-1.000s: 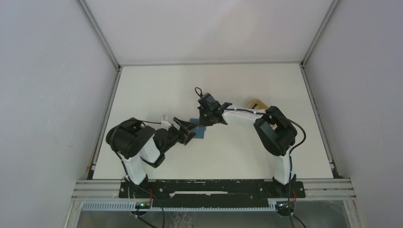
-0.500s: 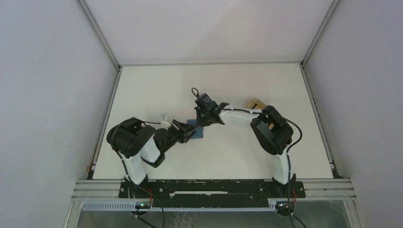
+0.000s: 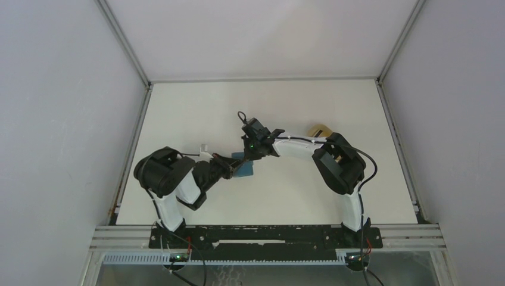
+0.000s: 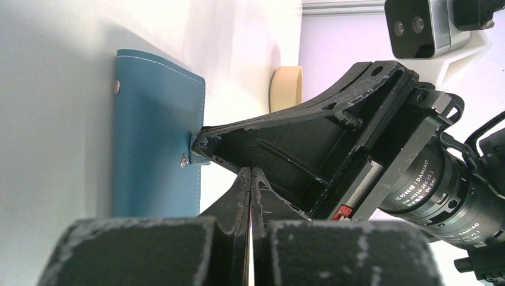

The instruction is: Take the credit cards out of the card holder

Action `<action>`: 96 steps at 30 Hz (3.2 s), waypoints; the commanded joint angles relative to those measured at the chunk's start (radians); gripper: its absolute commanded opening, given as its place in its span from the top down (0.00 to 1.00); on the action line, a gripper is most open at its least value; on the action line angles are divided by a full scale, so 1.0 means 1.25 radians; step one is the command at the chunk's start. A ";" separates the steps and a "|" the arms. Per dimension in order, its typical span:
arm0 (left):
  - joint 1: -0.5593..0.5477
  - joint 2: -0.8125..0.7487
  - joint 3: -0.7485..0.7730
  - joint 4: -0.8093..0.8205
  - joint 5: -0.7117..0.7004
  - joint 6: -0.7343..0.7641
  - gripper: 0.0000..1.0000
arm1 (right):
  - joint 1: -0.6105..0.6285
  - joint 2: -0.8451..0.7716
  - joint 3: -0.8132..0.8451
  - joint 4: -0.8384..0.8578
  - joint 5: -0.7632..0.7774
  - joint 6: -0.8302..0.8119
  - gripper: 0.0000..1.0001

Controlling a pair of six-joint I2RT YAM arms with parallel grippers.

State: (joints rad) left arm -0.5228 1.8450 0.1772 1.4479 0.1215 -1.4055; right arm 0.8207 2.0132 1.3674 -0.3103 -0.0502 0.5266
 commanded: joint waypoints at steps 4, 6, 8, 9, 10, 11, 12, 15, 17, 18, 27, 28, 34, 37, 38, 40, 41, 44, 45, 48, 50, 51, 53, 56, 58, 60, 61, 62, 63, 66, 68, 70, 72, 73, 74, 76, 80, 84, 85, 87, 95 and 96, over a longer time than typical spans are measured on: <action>0.020 -0.046 -0.044 -0.039 0.047 0.048 1.00 | 0.005 0.006 0.039 0.066 -0.014 0.023 1.00; 0.035 -0.056 -0.056 -0.038 0.046 0.052 1.00 | 0.003 0.004 0.038 0.066 -0.014 0.023 1.00; 0.050 -0.072 -0.067 -0.038 0.046 0.061 1.00 | 0.002 0.003 0.036 0.066 -0.016 0.024 1.00; 0.056 -0.082 -0.072 -0.041 0.047 0.064 1.00 | 0.001 0.003 0.034 0.067 -0.016 0.024 1.00; 0.065 -0.091 -0.075 -0.047 0.047 0.070 1.00 | 0.000 0.003 0.033 0.068 -0.017 0.025 1.00; 0.070 -0.102 -0.078 -0.055 0.046 0.076 1.00 | 0.000 0.003 0.033 0.068 -0.018 0.025 1.00; 0.076 -0.117 -0.081 -0.069 0.045 0.084 1.00 | 0.000 0.003 0.033 0.069 -0.018 0.025 1.00; 0.093 -0.159 -0.090 -0.127 0.028 0.115 1.00 | -0.001 0.005 0.032 0.067 -0.019 0.024 1.00; 0.104 -0.195 -0.089 -0.188 0.019 0.143 1.00 | -0.001 0.005 0.032 0.067 -0.020 0.023 1.00; 0.108 -0.211 -0.086 -0.217 0.015 0.160 1.00 | -0.001 0.006 0.031 0.068 -0.021 0.023 1.00; 0.109 -0.204 -0.047 -0.316 0.012 0.204 1.00 | 0.002 0.014 0.033 0.080 -0.033 0.016 1.00; 0.108 -0.188 -0.046 -0.303 0.014 0.202 1.00 | 0.003 0.015 0.033 0.080 -0.036 0.014 1.00; 0.101 -0.124 -0.036 -0.252 0.024 0.195 1.00 | 0.005 0.020 0.033 0.082 -0.048 0.004 0.96; 0.100 -0.116 -0.034 -0.253 0.023 0.196 1.00 | 0.008 0.025 0.037 0.075 -0.048 -0.001 0.85; 0.100 -0.117 -0.034 -0.257 0.022 0.199 1.00 | 0.009 0.027 0.039 0.072 -0.048 -0.003 0.82; 0.100 -0.122 -0.032 -0.270 0.019 0.204 1.00 | 0.011 0.027 0.039 0.070 -0.049 -0.005 0.76; 0.100 -0.124 -0.032 -0.275 0.019 0.205 1.00 | 0.012 0.028 0.039 0.069 -0.049 -0.006 0.74; 0.099 -0.131 -0.029 -0.289 0.016 0.208 1.00 | 0.013 0.029 0.039 0.065 -0.049 -0.010 0.66; 0.100 -0.132 -0.030 -0.290 0.015 0.210 1.00 | 0.012 0.029 0.039 0.061 -0.048 -0.012 0.64; 0.100 -0.129 -0.028 -0.291 0.015 0.210 1.00 | 0.014 0.030 0.038 0.056 -0.047 -0.013 0.60; 0.100 -0.126 -0.027 -0.291 0.016 0.209 1.00 | 0.015 0.027 0.034 0.060 -0.047 -0.011 0.59; 0.100 -0.125 -0.028 -0.291 0.016 0.210 1.00 | 0.015 0.023 0.030 0.067 -0.048 -0.009 0.59; 0.100 -0.124 -0.028 -0.291 0.017 0.210 1.00 | 0.015 0.015 0.022 0.079 -0.051 -0.008 0.59; 0.100 -0.123 -0.027 -0.291 0.017 0.210 1.00 | 0.016 0.001 0.012 0.099 -0.054 -0.006 0.59; 0.100 -0.121 -0.026 -0.291 0.016 0.209 1.00 | 0.016 -0.005 0.009 0.105 -0.059 -0.005 0.59; 0.100 -0.119 -0.025 -0.291 0.017 0.208 1.00 | 0.016 -0.007 0.009 0.108 -0.063 -0.004 0.59; 0.100 -0.119 -0.025 -0.291 0.018 0.208 1.00 | 0.017 -0.006 0.008 0.109 -0.065 -0.003 0.59; 0.099 -0.118 -0.025 -0.291 0.018 0.209 1.00 | 0.017 -0.005 0.008 0.110 -0.067 -0.003 0.59; 0.100 -0.117 -0.025 -0.291 0.018 0.209 1.00 | 0.018 -0.004 0.007 0.112 -0.070 -0.002 0.59; 0.100 -0.115 -0.024 -0.291 0.017 0.208 1.00 | 0.018 0.007 0.005 0.115 -0.083 0.004 0.59; 0.100 -0.114 -0.023 -0.292 0.017 0.209 1.00 | 0.018 0.015 0.001 0.115 -0.096 0.008 0.59; 0.100 -0.113 -0.024 -0.293 0.017 0.208 1.00 | 0.018 0.019 -0.009 0.118 -0.102 0.009 0.59; 0.100 -0.112 -0.022 -0.293 0.016 0.209 1.00 | 0.019 0.020 -0.018 0.117 -0.108 0.009 0.59; 0.100 -0.111 -0.023 -0.293 0.017 0.209 1.00 | 0.017 0.021 -0.024 0.118 -0.111 0.008 0.59; 0.100 -0.111 -0.022 -0.293 0.017 0.208 1.00 | 0.017 0.022 -0.029 0.118 -0.113 0.008 0.59; 0.100 -0.112 -0.021 -0.294 0.017 0.209 1.00 | 0.015 0.023 -0.037 0.114 -0.121 0.006 0.59; 0.100 -0.117 -0.018 -0.306 0.012 0.210 1.00 | 0.008 0.022 -0.053 0.112 -0.143 0.003 0.59; 0.100 -0.122 -0.017 -0.320 0.007 0.213 1.00 | -0.006 0.011 -0.062 0.108 -0.184 -0.003 0.59; 0.100 -0.123 -0.016 -0.322 0.007 0.213 1.00 | -0.007 0.008 -0.062 0.102 -0.180 -0.008 0.59; 0.100 -0.127 -0.014 -0.327 0.007 0.214 1.00 | -0.011 0.003 -0.068 0.092 -0.160 -0.018 0.59; 0.100 -0.149 -0.011 -0.365 -0.003 0.227 1.00 | -0.027 -0.002 -0.091 0.090 -0.126 -0.022 0.59; 0.100 -0.153 -0.011 -0.370 -0.004 0.228 1.00 | -0.031 -0.007 -0.096 0.097 -0.127 -0.020 0.60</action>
State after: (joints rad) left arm -0.3950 1.6665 0.1455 1.0950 0.1604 -1.1767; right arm 0.7940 2.0323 1.3029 -0.1013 -0.2237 0.5247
